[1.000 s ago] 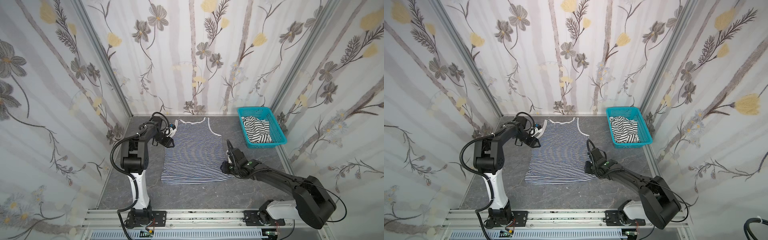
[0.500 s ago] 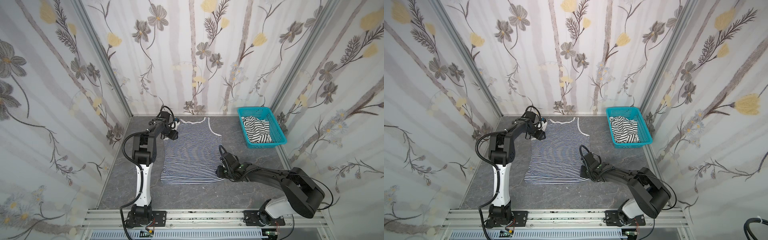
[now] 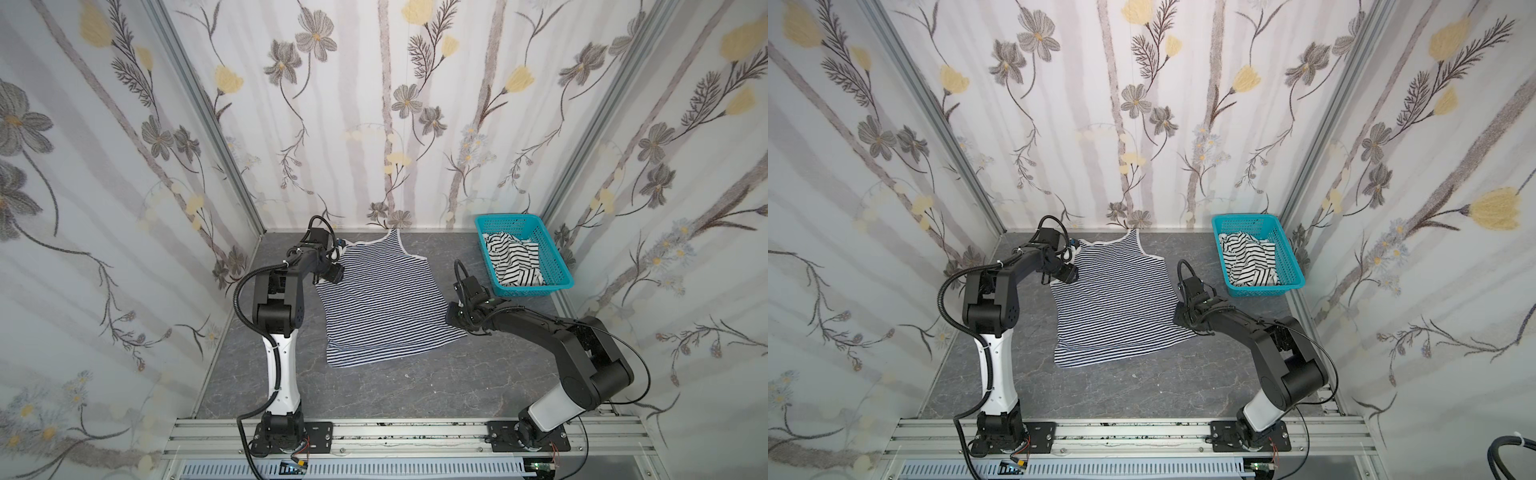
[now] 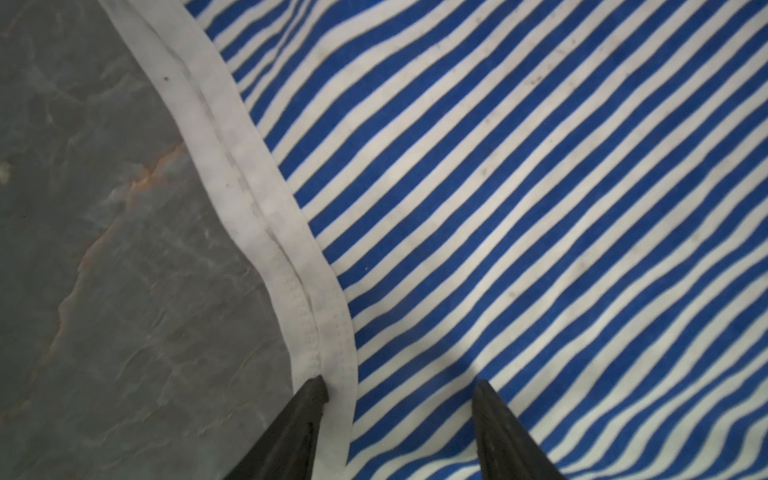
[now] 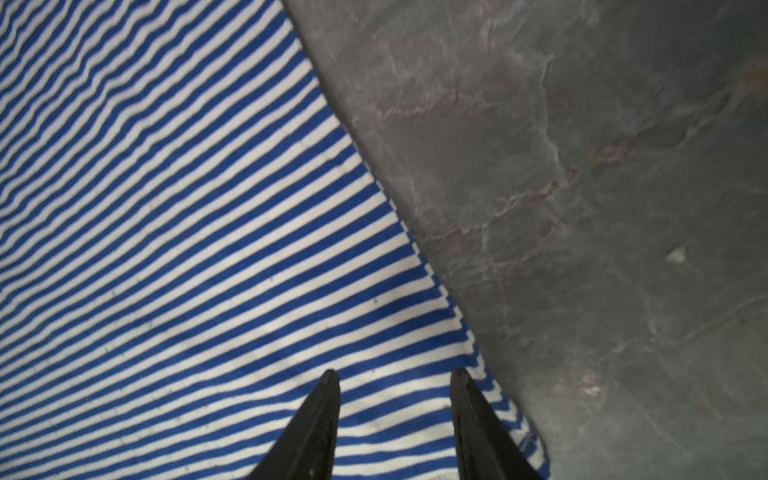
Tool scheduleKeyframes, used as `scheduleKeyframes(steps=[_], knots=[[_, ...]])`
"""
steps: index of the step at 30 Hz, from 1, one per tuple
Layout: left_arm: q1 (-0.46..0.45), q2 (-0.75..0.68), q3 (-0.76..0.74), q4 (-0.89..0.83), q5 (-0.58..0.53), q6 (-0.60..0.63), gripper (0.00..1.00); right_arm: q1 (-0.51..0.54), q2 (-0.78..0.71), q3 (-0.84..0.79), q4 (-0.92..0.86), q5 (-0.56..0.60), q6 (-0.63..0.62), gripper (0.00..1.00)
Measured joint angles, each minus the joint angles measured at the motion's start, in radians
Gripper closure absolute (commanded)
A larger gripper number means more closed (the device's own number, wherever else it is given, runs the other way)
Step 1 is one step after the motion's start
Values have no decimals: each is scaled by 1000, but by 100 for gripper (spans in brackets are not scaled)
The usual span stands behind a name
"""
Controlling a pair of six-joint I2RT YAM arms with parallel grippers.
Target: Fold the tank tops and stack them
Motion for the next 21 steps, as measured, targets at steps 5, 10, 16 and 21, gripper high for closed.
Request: scheduleKeyframes(steps=[5, 10, 16, 21], knots=[[-3, -132, -182, -16, 5, -3, 37, -48, 113, 177, -49, -50, -48, 54], [-2, -253, -320, -35, 13, -33, 33, -8, 79, 258, -98, -17, -77, 53], [5, -320, -291, -15, 15, -72, 28, 120, -13, 197, -108, 12, -68, 53], [1, -224, -121, 4, 46, -74, 28, 192, -62, 83, -103, 12, -20, 52]])
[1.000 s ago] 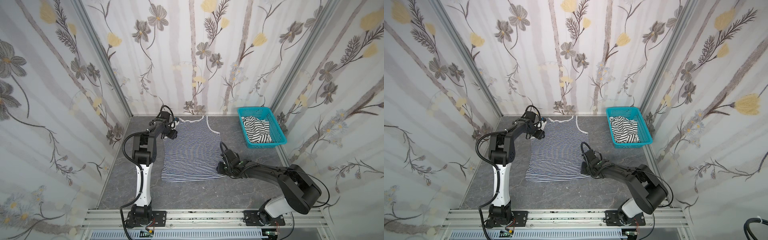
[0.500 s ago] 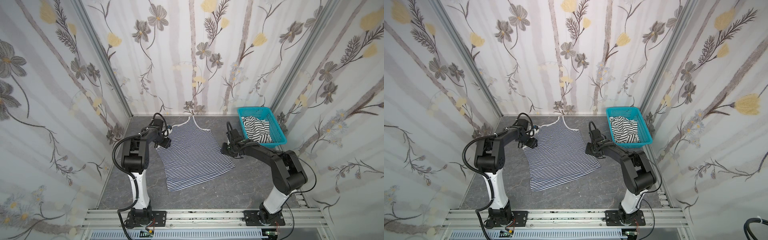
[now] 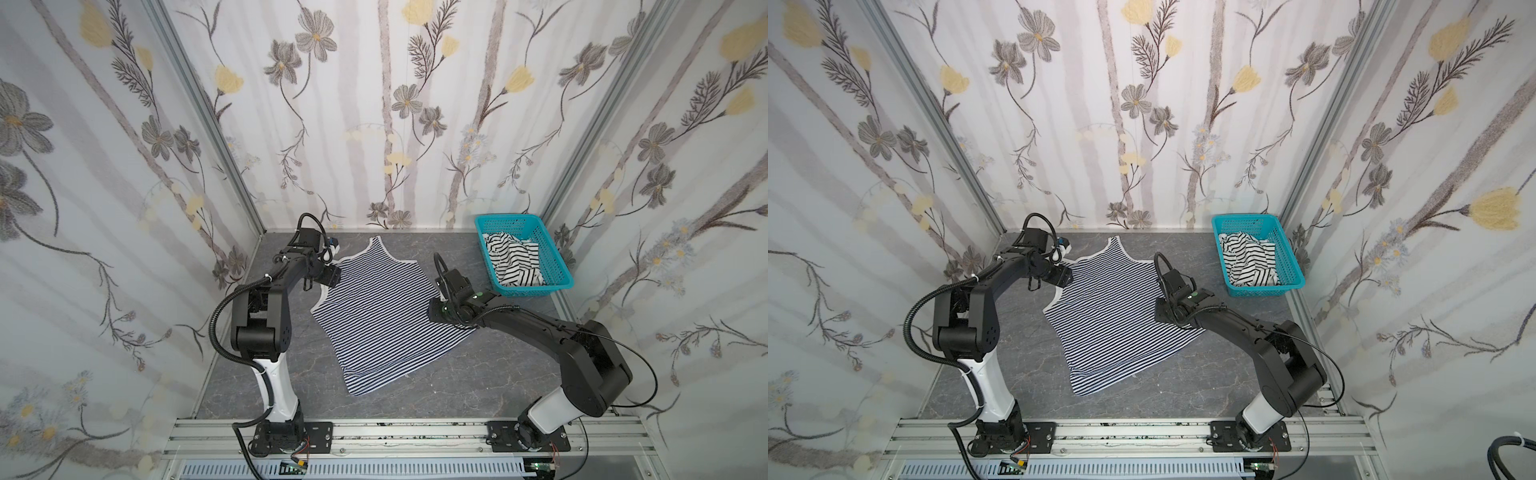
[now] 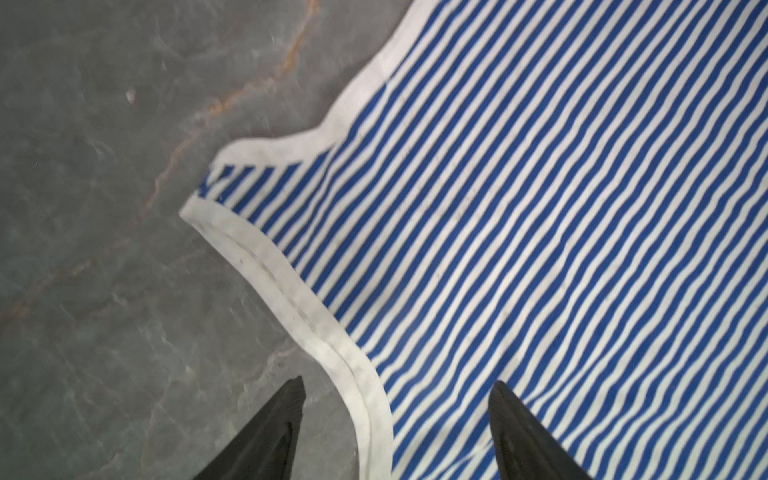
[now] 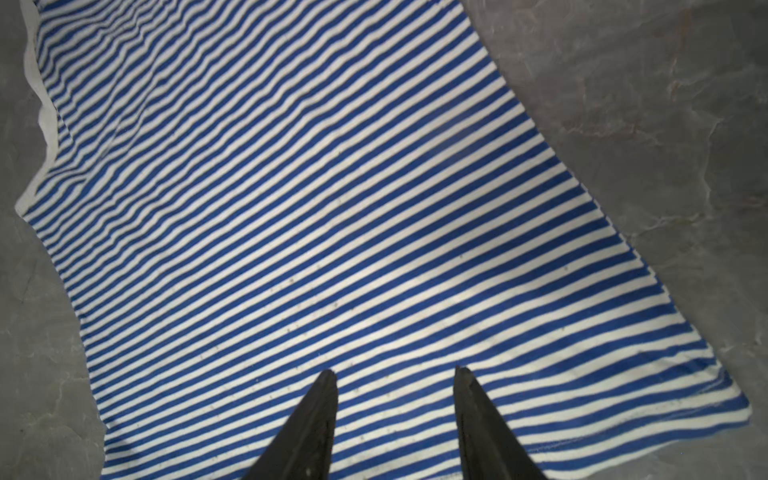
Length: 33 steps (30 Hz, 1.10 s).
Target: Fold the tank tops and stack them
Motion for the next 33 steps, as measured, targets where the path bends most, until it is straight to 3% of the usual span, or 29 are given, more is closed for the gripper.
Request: scheduleKeyframes(steps=[7, 13, 23, 33], knots=[[-19, 223, 220, 14, 4, 0, 27, 23, 0, -92, 55, -2, 56, 52], [-24, 311, 302, 14, -13, 0, 27, 15, 37, -106, 87, -3, 78, 52], [9, 310, 251, 42, -72, 1, 27, -134, 90, -135, 138, -92, 73, 52], [32, 212, 94, 83, -98, -1, 27, -278, 263, 71, 129, -208, 20, 52]])
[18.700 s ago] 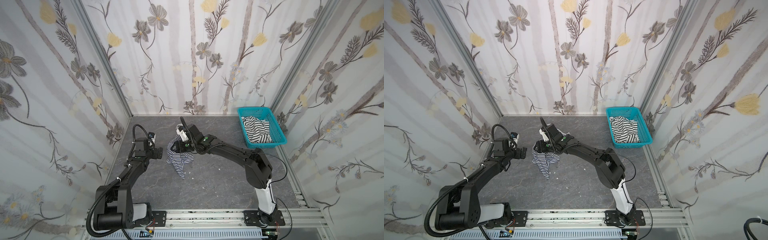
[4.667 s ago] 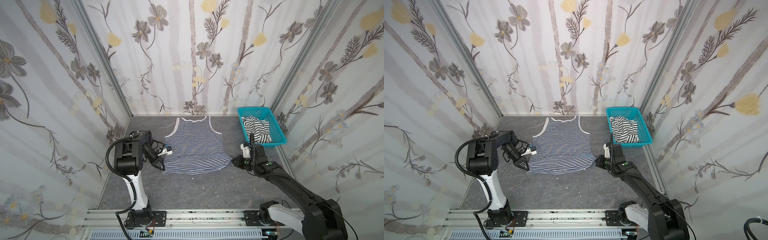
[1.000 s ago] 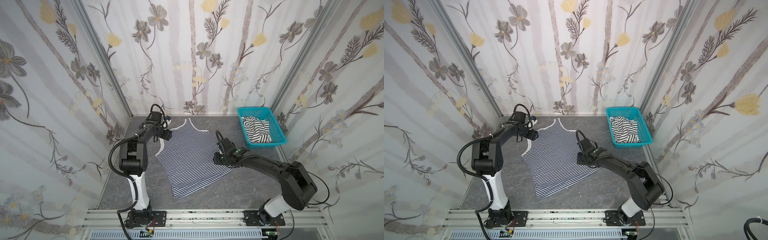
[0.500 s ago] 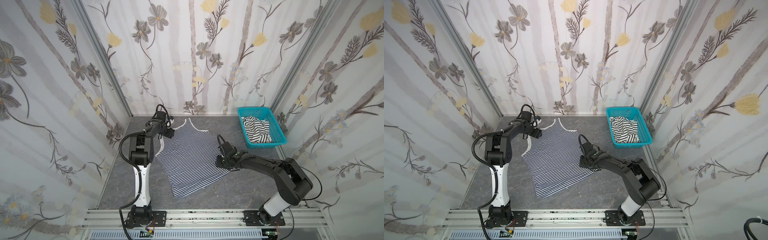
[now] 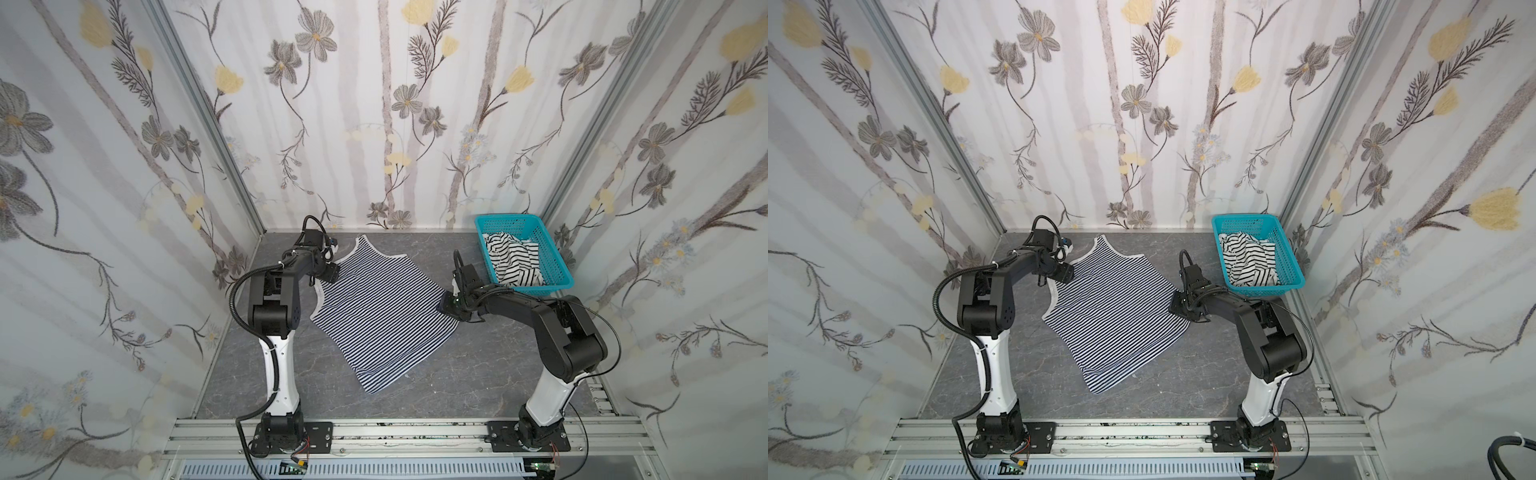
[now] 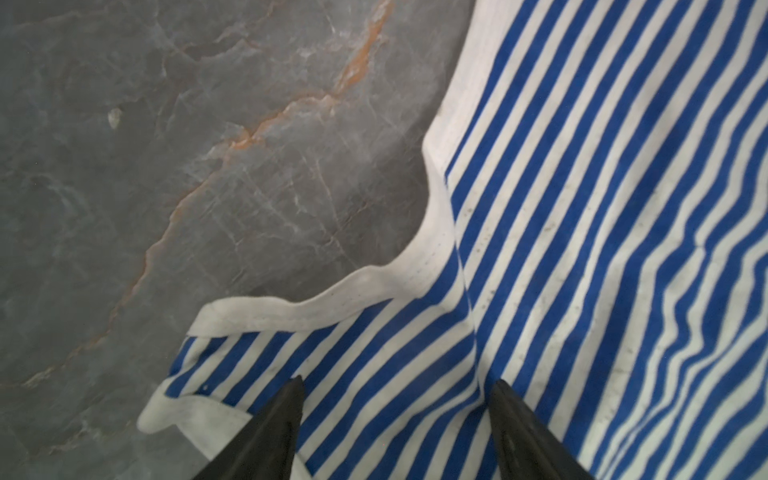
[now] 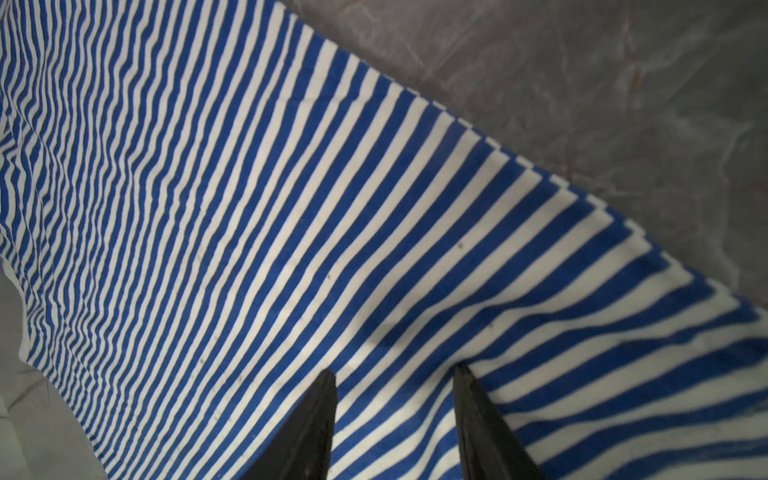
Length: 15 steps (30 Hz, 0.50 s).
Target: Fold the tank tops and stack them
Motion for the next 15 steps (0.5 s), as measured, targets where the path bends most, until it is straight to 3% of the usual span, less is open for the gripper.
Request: scheduleKeyframes(steps=[6, 15], knots=[[5, -100, -134, -22, -11, -6, 26, -50, 162, 287, -125, 20, -46, 52], [2, -279, -339, -27, 12, -32, 24, -79, 462, 866, -345, 57, -101, 51]])
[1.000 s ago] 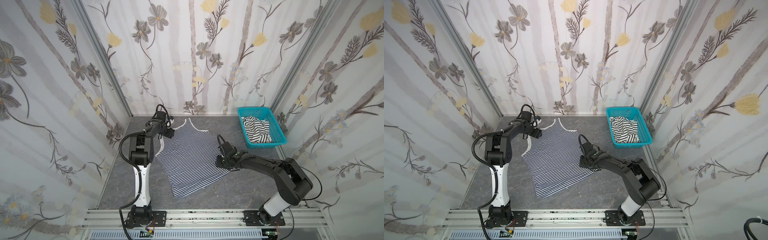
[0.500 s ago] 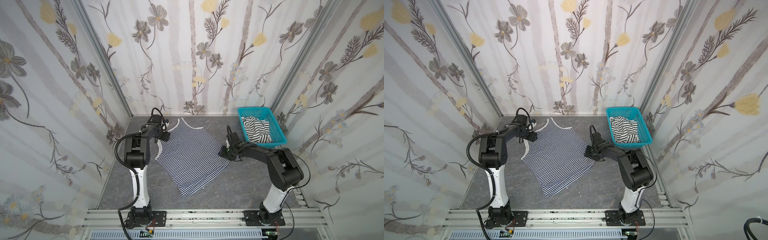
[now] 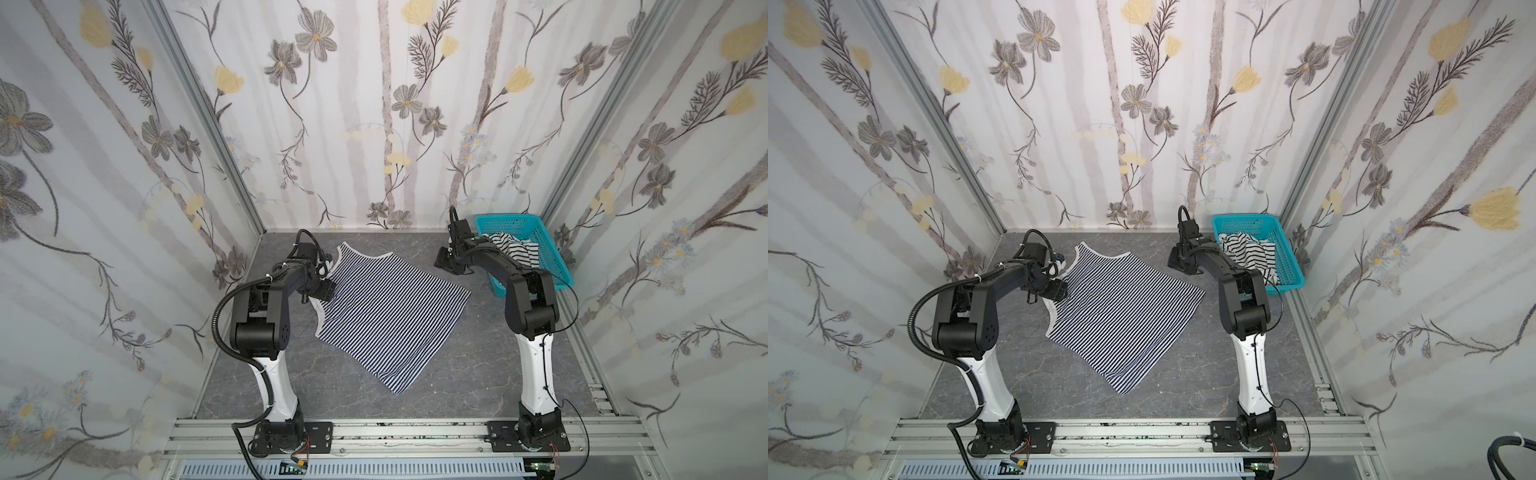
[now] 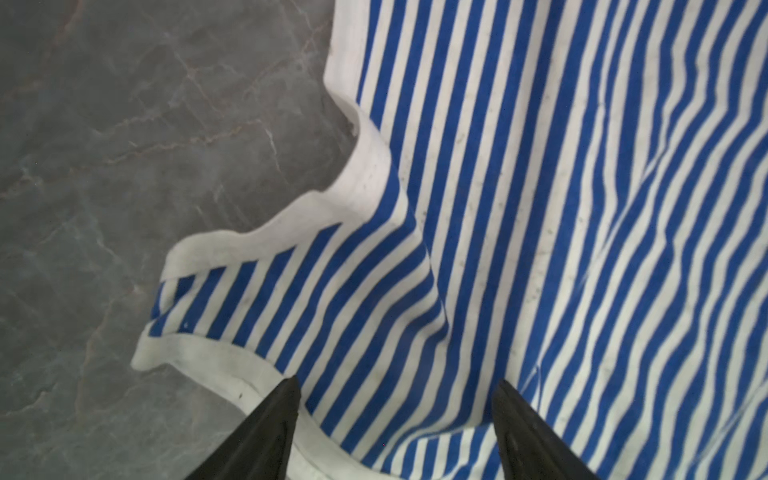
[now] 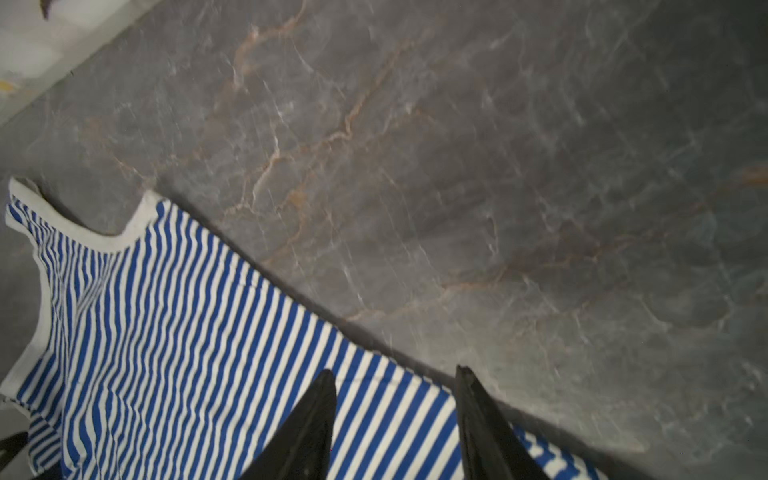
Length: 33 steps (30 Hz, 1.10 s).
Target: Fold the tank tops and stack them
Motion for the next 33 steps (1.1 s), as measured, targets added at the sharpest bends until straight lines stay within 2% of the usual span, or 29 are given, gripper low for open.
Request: scheduleKeyframes(steps=[2, 5, 11, 17, 25, 30, 33], knots=[[-2, -49, -50, -5, 2, -5, 24, 14, 11, 63, -46, 26, -20, 51], [-3, -121, -86, -3, 4, -21, 23, 89, -80, 10, -71, 84, -52, 50], [-16, -193, -70, 26, 53, -41, 22, 213, -386, -341, -8, 128, -56, 50], [-50, -93, 8, 36, 93, -42, 22, 305, -532, -660, 89, 113, -8, 50], [-50, 47, 88, 56, 91, -42, 21, 379, -561, -853, 236, 77, 63, 42], [-51, 72, 89, 63, 67, -35, 21, 380, -530, -917, 295, 60, 89, 34], [-47, 73, 79, 69, 58, -22, 20, 378, -520, -923, 318, 61, 92, 33]])
